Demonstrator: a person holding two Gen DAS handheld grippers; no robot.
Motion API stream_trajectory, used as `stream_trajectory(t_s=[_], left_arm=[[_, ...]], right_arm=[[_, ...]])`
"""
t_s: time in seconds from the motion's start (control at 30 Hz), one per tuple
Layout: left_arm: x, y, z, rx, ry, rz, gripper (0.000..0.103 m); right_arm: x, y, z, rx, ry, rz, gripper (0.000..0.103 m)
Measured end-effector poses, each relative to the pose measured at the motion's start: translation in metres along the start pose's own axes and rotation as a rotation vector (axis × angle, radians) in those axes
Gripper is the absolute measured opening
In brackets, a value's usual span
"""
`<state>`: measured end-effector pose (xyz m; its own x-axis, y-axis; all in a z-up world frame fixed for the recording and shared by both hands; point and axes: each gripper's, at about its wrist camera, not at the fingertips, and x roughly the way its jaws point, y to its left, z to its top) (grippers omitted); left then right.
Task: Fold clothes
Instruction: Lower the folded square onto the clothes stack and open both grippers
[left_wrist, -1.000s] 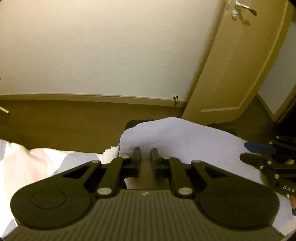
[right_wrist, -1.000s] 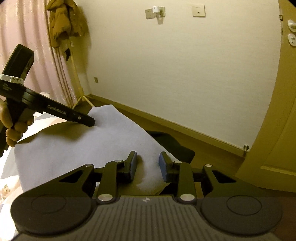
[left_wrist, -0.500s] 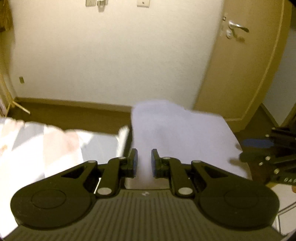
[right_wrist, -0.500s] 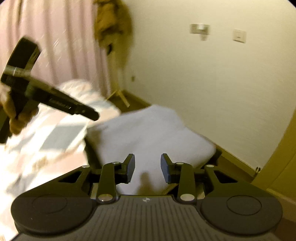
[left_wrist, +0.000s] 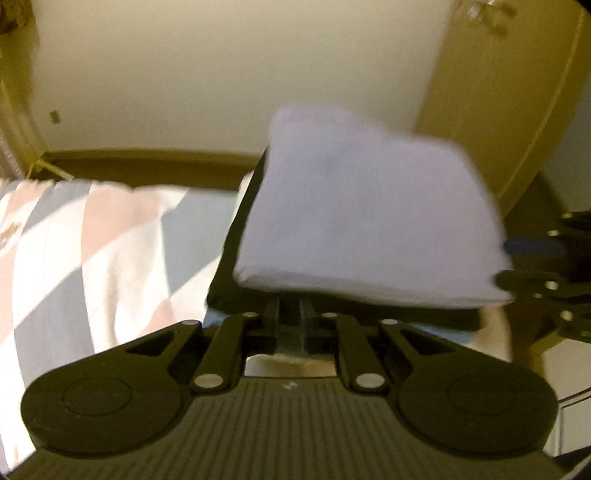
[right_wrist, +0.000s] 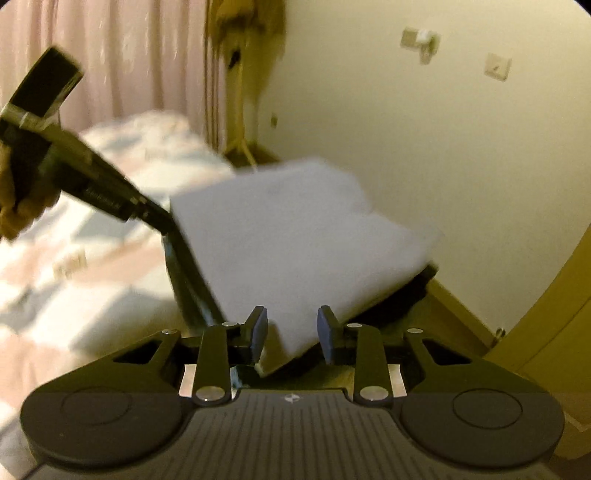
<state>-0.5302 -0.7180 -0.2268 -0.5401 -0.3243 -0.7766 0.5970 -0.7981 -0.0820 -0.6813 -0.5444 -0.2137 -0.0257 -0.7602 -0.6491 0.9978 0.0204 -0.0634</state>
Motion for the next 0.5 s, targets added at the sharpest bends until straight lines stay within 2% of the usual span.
stream_trajectory(t_s=[0.1, 0.2, 0.3, 0.37, 0.5], left_arm=[[-0.030, -0.006, 0.021, 0.012, -0.100, -0.030, 0.010], [-0.032, -0.013, 0.042, 0.039, -0.177, -0.037, 0.011], [-0.003, -0.017, 0.050, 0.058, -0.148, -0.019, 0.012], [0.029, -0.008, 0.045, 0.035, -0.081, 0.015, 0.011], [0.048, -0.008, 0.019, -0.018, -0.046, 0.024, 0.011]], right_arm=[[-0.006, -0.014, 0.017, 0.067, -0.048, 0.006, 0.030], [0.012, -0.028, 0.030, 0.115, -0.056, -0.011, 0.030], [0.032, -0.034, 0.033, 0.127, -0.032, -0.022, 0.031], [0.048, -0.035, 0.026, 0.114, 0.015, -0.020, 0.031], [0.060, -0.024, 0.003, 0.034, 0.072, -0.015, 0.034]])
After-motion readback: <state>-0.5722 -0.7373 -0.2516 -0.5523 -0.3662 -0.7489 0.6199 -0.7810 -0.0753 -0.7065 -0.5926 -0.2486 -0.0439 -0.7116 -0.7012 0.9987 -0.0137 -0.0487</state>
